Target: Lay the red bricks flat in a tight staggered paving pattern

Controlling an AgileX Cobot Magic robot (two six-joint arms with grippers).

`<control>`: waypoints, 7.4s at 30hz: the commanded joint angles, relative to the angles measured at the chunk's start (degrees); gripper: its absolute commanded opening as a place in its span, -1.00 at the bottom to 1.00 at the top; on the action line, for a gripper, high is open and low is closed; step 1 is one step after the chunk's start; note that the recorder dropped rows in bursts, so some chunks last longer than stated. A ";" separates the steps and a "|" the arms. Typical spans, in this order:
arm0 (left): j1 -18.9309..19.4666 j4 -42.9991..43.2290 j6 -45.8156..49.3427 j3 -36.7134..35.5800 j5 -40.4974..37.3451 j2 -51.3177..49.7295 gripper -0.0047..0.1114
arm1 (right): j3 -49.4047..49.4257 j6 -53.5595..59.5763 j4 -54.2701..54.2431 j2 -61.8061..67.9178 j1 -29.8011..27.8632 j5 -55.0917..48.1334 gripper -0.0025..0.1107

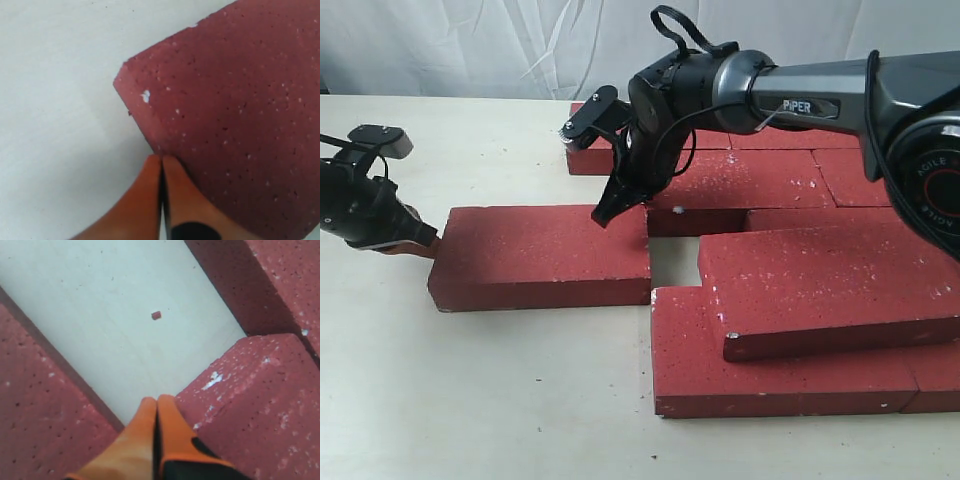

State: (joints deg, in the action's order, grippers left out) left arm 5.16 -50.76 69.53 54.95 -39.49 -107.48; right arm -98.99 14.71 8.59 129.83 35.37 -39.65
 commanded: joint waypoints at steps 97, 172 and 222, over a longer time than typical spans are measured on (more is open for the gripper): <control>-0.09 2.67 -1.99 0.05 -3.46 0.79 -0.92 | 20.89 46.90 -46.68 -15.51 0.12 -19.07 -0.97; -17.82 -11.03 0.08 0.53 8.65 -2.53 -0.92 | 22.37 30.19 -30.42 -26.28 -8.36 -12.05 -0.97; -20.63 11.63 -22.70 7.32 3.39 -4.89 -0.92 | 22.82 30.19 -31.18 -26.27 -10.06 -10.96 -0.97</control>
State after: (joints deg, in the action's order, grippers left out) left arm -13.20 -39.04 47.42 62.17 -34.72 -113.10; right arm -76.43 44.92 -22.29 104.10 25.65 -50.90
